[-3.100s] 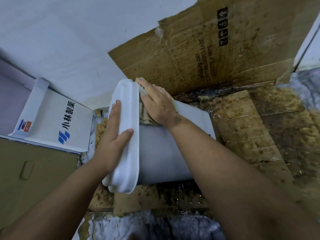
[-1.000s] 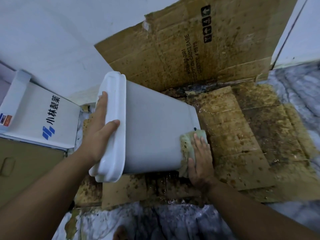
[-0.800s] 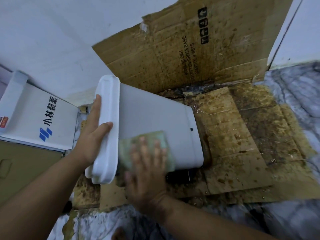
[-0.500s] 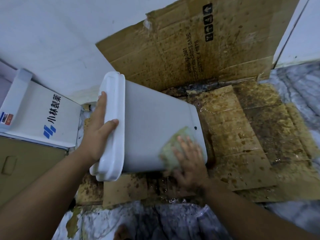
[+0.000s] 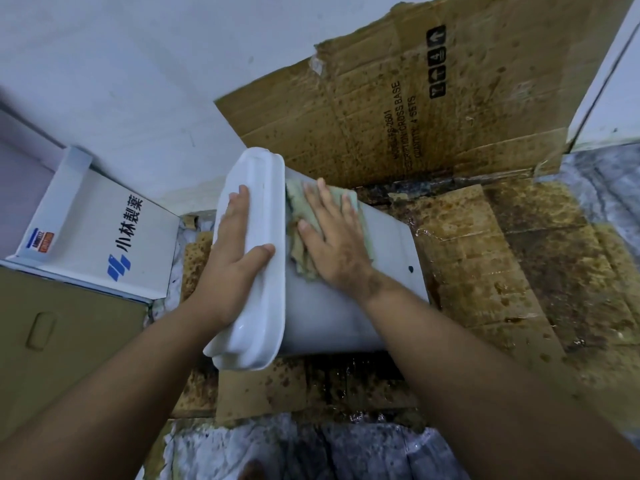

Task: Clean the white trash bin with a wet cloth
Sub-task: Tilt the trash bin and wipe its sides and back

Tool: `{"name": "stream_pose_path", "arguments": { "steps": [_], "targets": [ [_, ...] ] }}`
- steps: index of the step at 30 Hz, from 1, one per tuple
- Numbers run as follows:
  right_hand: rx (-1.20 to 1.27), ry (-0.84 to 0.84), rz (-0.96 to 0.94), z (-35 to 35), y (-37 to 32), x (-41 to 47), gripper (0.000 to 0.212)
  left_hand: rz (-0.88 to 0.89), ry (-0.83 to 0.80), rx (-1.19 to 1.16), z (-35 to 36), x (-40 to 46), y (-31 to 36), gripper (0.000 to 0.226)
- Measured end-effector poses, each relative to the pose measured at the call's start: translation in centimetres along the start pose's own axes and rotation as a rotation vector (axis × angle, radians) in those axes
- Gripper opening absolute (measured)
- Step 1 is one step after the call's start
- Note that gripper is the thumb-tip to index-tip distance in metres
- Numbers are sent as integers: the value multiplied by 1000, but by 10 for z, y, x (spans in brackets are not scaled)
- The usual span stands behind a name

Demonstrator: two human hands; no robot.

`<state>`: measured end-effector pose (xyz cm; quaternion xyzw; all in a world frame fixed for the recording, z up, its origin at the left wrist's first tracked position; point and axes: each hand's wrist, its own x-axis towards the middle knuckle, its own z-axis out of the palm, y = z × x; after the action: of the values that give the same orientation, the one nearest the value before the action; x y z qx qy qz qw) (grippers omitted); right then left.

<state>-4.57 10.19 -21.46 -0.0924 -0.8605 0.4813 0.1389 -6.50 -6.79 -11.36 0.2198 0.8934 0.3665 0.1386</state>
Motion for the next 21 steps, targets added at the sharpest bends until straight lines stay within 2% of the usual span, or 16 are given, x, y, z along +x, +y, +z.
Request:
{"name": "stream_pose_path", "arguments": {
  "steps": [2, 4, 7, 10, 13, 15, 17, 19, 21],
  "targets": [
    [-10, 11, 48, -6, 31, 25, 61, -35, -31, -2, -4, 1, 1, 94],
    [-12, 33, 229, -21, 74, 35, 67, -38, -86, 7, -9, 0, 0, 90],
    [115, 44, 476, -41, 124, 13, 69, 88, -83, 159, -3, -6, 0, 75],
    [197, 132, 454, -34, 136, -39, 62, 177, -12, 192, 9, -8, -1, 72],
    [241, 167, 323, -20, 103, -75, 69, 192, 1, 167, 7, -6, -7, 73],
    [299, 109, 191, -21, 54, -85, 65, 184, 5, 127, 3, -5, -13, 76],
    [502, 76, 81, -24, -2, -88, 58, 181, 5, 119, 4, -5, -11, 78],
    [734, 101, 179, -31, -42, -88, 61, 186, -1, 157, 9, -4, -2, 79],
    [777, 107, 239, -35, -61, -85, 65, 201, 1, 184, 16, -3, 7, 81]
  ]
}}
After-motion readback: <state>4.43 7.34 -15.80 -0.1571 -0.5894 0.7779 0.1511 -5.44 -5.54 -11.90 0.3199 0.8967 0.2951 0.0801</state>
